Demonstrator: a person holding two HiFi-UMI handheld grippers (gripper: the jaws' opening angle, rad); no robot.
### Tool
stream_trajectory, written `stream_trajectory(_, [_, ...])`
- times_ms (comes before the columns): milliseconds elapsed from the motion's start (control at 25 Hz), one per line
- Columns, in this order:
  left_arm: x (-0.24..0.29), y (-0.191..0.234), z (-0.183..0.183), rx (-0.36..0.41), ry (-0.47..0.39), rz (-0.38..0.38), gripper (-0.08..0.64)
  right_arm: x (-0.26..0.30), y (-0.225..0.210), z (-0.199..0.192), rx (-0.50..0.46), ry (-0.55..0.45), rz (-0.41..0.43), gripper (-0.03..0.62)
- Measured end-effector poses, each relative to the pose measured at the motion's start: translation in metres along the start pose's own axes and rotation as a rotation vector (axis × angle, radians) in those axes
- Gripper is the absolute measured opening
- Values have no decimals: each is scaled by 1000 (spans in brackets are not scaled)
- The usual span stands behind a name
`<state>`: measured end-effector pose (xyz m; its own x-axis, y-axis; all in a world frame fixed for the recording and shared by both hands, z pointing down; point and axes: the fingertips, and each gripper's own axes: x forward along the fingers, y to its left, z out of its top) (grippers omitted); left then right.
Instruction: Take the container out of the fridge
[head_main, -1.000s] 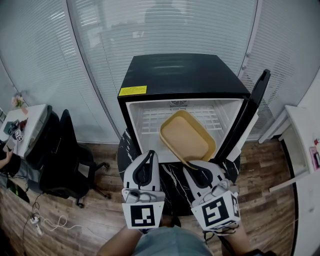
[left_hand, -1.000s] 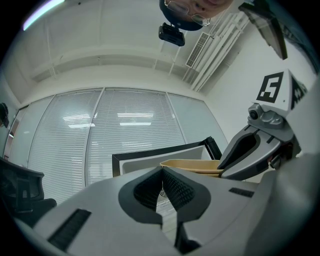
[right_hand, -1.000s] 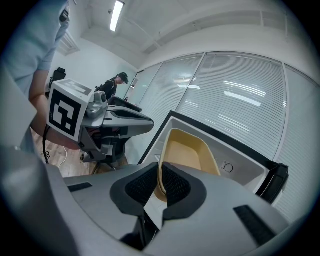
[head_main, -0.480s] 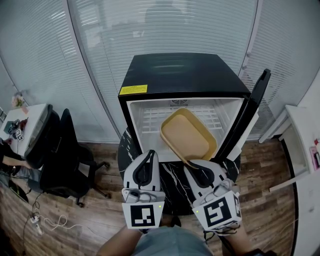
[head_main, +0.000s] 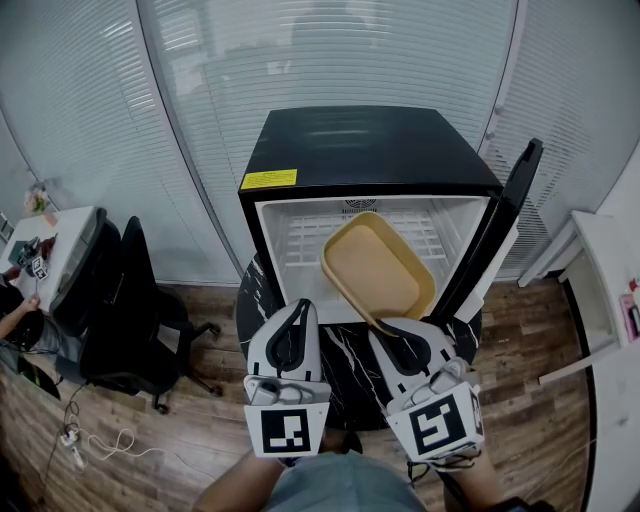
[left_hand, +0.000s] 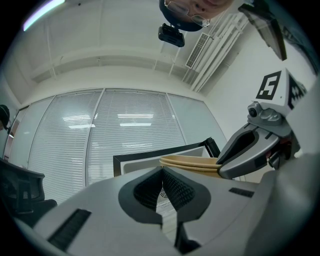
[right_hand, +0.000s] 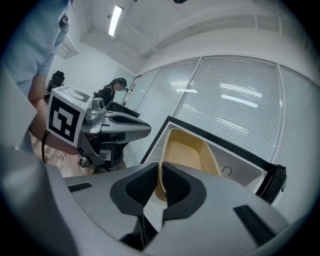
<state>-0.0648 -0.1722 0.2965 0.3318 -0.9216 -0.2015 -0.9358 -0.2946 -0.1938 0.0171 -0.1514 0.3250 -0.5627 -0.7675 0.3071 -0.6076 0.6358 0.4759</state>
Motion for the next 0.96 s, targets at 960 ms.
stream_trajectory(960, [7,2,-3,-5,3,3,17,4,-5,-1,-4,7,2,41])
